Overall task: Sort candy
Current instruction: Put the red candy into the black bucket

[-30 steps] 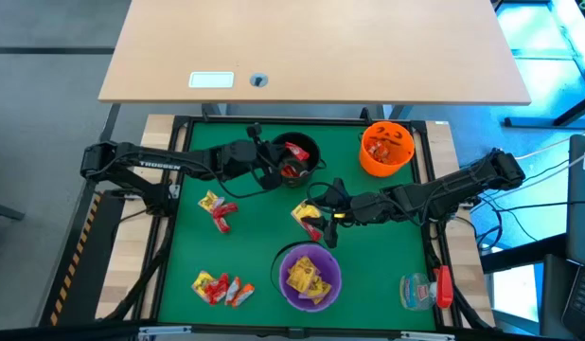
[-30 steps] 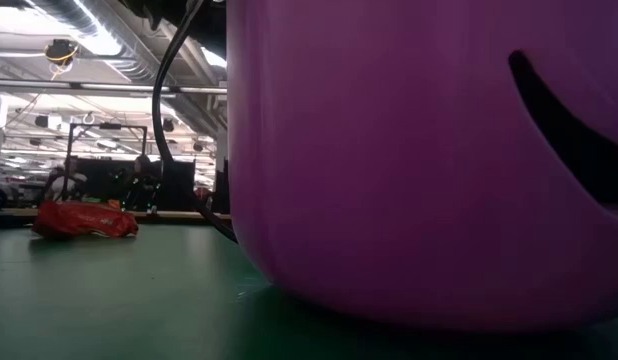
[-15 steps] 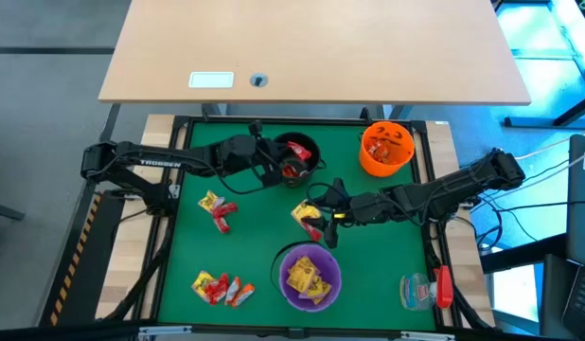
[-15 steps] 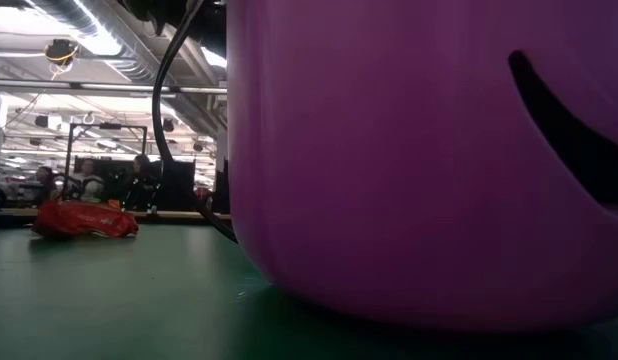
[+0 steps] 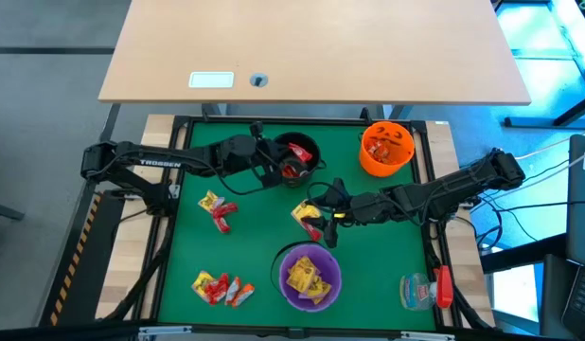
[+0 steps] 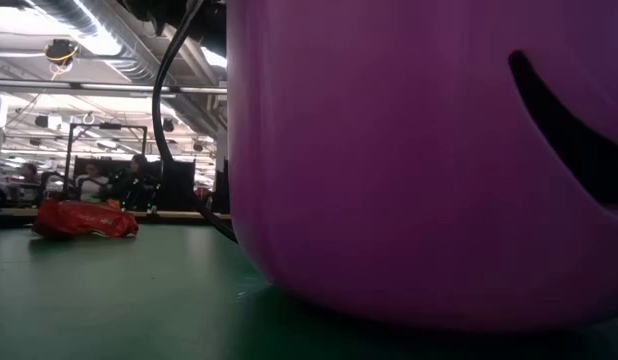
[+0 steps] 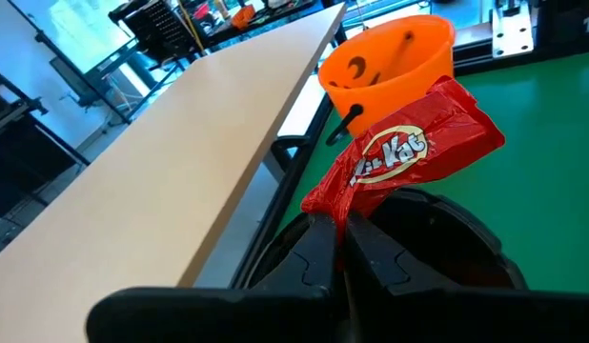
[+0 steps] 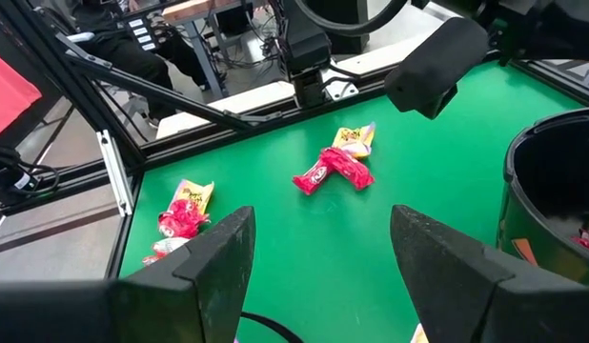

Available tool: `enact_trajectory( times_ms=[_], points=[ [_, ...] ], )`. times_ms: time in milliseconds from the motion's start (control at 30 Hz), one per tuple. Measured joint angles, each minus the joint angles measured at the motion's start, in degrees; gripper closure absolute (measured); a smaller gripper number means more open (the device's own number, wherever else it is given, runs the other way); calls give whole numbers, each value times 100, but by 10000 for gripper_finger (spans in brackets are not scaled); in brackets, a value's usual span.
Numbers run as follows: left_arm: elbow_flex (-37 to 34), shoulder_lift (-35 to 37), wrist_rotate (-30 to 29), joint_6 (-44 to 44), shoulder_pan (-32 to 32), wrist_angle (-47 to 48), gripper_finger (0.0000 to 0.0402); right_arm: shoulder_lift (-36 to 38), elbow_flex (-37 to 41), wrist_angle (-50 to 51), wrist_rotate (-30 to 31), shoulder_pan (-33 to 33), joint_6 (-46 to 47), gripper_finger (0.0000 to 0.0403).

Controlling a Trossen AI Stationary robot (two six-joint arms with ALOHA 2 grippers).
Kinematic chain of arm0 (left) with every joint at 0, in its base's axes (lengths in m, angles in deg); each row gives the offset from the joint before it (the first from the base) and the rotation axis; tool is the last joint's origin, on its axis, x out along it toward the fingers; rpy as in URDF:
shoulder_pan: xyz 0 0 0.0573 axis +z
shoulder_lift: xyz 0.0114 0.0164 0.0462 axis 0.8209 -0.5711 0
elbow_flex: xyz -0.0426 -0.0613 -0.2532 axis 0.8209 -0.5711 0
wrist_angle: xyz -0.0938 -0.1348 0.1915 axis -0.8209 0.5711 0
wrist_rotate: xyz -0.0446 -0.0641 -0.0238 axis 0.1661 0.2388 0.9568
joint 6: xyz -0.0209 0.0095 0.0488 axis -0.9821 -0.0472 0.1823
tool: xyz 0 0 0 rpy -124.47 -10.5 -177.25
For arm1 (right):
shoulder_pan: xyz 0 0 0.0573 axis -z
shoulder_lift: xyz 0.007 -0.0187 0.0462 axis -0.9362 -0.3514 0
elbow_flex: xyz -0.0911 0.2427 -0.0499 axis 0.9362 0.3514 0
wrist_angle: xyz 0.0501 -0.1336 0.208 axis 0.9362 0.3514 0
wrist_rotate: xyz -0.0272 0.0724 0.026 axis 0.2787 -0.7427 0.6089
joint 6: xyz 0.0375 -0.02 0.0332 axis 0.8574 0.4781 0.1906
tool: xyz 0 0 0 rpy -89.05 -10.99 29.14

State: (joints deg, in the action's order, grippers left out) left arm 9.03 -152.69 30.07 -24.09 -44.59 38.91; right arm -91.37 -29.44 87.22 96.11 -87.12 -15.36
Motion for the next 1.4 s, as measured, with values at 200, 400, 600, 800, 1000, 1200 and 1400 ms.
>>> enact_trajectory(
  times_ms=[200, 400, 600, 800, 1000, 1200, 1400],
  points=[
    [0, 0, 6, -2, 0, 0, 401, 0, 0, -17, 11, 0, 28, 159],
    [2, 0, 6, -7, 0, 0, 401, 0, 0, -17, 13, 0, 129, 159],
    [2, 0, 6, -7, 0, 3, 401, 0, 0, -17, 135, 0, 129, 159],
    [2, 0, 6, -13, 0, 91, 401, 0, 0, -12, 142, 0, 129, 159],
    [4, 0, 4, -4, 0, 216, 401, 0, 0, 4, 142, 2, 114, 159],
    [4, 0, 70, -10, 28, 459, 390, 0, 0, 9, 142, 2, 114, 159],
    [6, -48, 120, -153, 234, 562, 331, 0, 0, 11, 142, 2, 111, 159]
  ],
)
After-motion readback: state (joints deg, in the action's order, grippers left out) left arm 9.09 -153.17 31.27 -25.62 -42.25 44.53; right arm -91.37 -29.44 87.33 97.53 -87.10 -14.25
